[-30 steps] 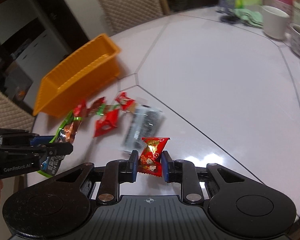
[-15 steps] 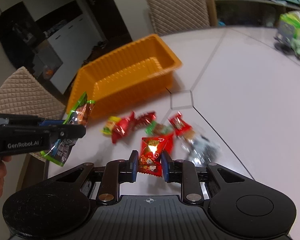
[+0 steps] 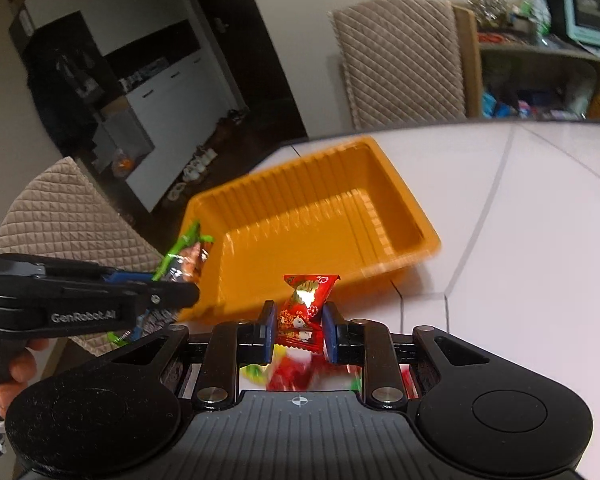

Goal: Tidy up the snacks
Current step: 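Carry both held snacks over the orange tray with both grippers, then open the right gripper dropping the red candy while the left drops the silver-green packet, then move the right gripper to the clear packet of dark strips and grasp it, then grasp a red wrapped candy with the left gripper while the right holds the clear packet, then carry both snacks over the orange tray and open the left gripper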

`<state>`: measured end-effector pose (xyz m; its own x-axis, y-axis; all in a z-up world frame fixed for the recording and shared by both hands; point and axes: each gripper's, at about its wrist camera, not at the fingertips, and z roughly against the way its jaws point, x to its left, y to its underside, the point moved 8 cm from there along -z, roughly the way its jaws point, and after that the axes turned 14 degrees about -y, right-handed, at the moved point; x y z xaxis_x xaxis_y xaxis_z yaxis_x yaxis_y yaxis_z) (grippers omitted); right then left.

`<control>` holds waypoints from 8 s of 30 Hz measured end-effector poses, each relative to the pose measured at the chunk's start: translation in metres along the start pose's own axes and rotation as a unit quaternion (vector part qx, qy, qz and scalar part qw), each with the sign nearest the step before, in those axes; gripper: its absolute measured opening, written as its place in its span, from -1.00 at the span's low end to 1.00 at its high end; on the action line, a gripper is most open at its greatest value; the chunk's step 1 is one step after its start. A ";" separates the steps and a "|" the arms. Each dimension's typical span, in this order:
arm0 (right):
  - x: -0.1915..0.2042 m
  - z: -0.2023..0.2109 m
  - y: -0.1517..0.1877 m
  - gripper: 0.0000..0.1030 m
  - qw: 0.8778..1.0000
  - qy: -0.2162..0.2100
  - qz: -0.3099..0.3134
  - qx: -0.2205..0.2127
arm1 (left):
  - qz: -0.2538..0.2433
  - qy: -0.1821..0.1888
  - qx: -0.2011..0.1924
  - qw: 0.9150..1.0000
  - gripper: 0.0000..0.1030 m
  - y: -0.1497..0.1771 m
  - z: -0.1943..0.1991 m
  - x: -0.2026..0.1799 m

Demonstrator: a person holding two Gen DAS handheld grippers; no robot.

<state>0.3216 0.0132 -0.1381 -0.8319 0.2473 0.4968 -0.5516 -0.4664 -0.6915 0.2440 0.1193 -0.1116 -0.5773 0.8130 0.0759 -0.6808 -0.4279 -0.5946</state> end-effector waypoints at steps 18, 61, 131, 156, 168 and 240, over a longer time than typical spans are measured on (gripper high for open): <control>-0.038 -0.089 -0.030 -0.52 0.998 -0.017 0.036 0.058 | 0.057 -0.048 0.038 0.996 -0.60 -0.029 -0.065 0.009; -0.037 -0.024 -0.028 0.11 0.999 0.010 -0.038 -0.012 | 0.050 -0.030 0.015 0.998 0.02 -0.025 -0.033 0.010; -0.057 0.074 0.135 0.12 0.972 0.182 -0.146 0.004 | -0.067 0.022 0.021 0.997 0.06 0.111 0.014 -0.039; -0.076 0.044 0.132 -0.20 0.967 0.225 -0.119 0.016 | -0.118 0.038 0.012 0.992 0.05 0.099 -0.014 -0.054; -0.091 0.066 0.135 -0.23 0.962 0.217 -0.164 -0.006 | -0.201 0.023 -0.038 0.979 0.02 0.089 -0.036 -0.076; 0.002 -0.001 -0.004 -0.23 1.000 0.023 -0.010 -0.017 | 0.005 0.033 -0.069 0.997 -0.48 -0.005 0.022 -0.006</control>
<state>0.3224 0.0161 -0.1346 -0.8224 0.2954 0.4862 -0.5689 -0.4320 -0.6998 0.2404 0.1077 -0.0916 -0.5500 0.8349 0.0195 -0.6044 -0.3818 -0.6992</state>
